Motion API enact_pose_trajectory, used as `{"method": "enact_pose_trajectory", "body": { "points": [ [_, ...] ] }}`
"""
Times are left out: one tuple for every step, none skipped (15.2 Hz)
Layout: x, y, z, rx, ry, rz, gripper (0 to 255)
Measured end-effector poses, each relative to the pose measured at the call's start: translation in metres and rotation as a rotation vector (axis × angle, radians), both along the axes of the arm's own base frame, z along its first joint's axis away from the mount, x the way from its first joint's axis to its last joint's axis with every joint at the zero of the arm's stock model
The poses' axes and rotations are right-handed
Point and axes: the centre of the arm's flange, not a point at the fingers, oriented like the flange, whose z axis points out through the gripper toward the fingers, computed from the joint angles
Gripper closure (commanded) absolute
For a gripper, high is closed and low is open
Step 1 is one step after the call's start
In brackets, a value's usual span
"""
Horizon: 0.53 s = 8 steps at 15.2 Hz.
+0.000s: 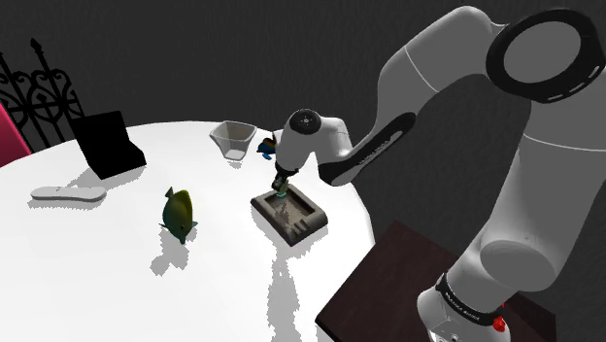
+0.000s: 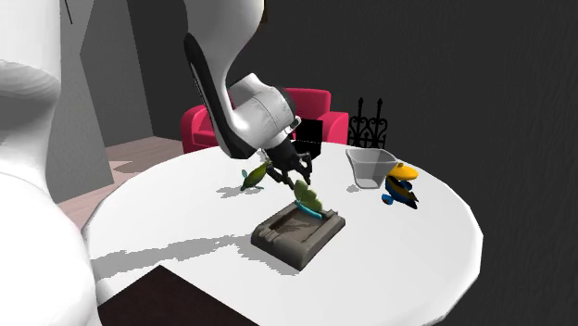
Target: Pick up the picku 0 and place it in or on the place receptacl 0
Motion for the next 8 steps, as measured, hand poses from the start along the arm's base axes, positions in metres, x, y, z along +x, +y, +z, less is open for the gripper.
{"method": "enact_pose_trajectory", "body": {
  "points": [
    [0.000,0.000,-0.006,0.000,0.000,0.000,255],
    [-0.001,0.000,-0.010,0.000,0.000,0.000,255],
    [0.000,0.001,-0.013,0.001,-0.006,0.003,255],
    [0.000,0.004,-0.017,0.004,-0.013,0.008,255],
    [0.001,0.005,-0.020,0.008,-0.017,0.013,255],
    [0.002,0.006,-0.025,0.015,-0.021,0.018,255],
    [0.002,0.009,-0.028,0.027,-0.026,0.025,255],
    [0.003,0.011,-0.031,0.031,-0.028,0.028,255]
  ]
}}
